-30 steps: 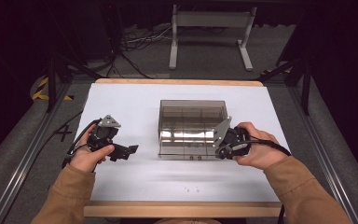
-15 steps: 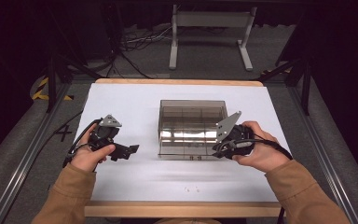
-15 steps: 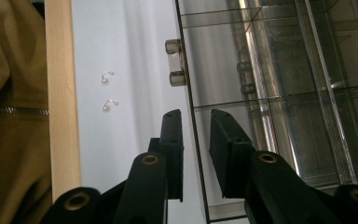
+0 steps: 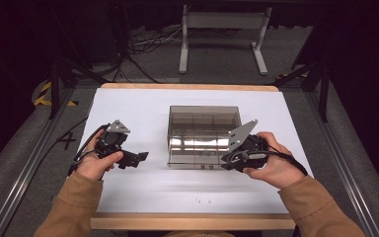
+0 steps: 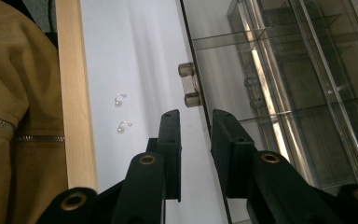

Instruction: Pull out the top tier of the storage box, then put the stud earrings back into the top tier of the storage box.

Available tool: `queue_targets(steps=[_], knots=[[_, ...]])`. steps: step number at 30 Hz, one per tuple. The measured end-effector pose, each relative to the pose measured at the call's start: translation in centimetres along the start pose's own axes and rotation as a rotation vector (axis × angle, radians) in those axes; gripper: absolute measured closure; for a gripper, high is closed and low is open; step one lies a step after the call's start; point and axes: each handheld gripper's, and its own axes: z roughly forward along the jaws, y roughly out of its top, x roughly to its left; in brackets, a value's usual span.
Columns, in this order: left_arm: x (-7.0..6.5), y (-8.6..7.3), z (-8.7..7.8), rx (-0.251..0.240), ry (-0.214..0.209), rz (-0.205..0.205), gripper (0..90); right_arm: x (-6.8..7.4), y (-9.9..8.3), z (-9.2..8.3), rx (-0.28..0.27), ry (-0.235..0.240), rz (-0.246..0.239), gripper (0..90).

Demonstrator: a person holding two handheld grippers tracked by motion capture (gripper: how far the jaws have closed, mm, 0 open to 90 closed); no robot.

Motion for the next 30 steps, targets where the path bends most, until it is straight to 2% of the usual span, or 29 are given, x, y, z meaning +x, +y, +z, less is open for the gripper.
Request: queue_targets(steps=[5,14,30], knots=[[0.1,0.0,-0.1,-0.006,0.003,-0.002,2.2,0.7,0.3,0.5,-0.002,0.007,-0.002,73.2],[0.2,0.0,-0.2,-0.011,0.004,-0.002,2.2,1.1,0.6,1.4,-0.007,0.017,0.008,73.1],[0.2,-0.1,-0.4,-0.016,0.008,-0.004,2.2,2.1,0.8,4.4,0.006,0.078,0.004,72.3]])
